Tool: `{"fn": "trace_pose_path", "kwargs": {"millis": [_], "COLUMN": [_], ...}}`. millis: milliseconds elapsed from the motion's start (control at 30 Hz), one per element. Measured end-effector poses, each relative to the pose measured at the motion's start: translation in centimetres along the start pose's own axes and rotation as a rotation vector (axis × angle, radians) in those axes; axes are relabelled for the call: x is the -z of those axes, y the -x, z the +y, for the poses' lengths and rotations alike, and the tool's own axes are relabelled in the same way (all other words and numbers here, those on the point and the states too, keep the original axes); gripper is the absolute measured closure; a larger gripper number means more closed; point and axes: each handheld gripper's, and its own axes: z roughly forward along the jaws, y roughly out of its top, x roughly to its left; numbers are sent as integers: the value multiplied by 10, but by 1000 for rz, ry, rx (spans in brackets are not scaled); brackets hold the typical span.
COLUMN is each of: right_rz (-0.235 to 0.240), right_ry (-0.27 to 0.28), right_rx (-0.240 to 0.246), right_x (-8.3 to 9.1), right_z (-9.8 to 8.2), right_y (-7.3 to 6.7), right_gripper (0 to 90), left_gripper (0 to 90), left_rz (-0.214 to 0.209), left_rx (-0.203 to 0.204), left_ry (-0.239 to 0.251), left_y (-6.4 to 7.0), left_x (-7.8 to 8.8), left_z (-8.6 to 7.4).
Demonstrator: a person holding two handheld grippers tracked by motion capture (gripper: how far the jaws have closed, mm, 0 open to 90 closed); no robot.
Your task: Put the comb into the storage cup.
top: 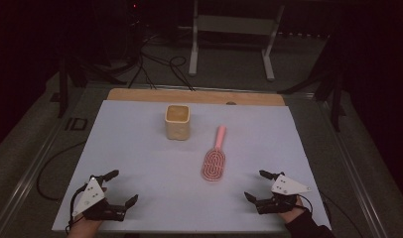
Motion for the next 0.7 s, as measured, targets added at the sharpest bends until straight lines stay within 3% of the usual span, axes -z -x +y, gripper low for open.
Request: {"fn": "trace_pose_path", "kwargs": {"millis": [233,400,700], "right_rz": [9,27,60], "right_ry": [5,23,14], "right_rx": [-2,-47,-49], "right_x": [1,1,2], "right_z": [1,5,11], "right_y": [-1,0,-4], "right_gripper": [89,89,89], "left_gripper": [0,0,0], "left_rz": [-1,4,8], "left_rx": [-3,2,3], "left_ry": [6,2,16], "left_y": [1,0,1], "left_x": [0,-1,0], "left_z": [1,0,1]}}
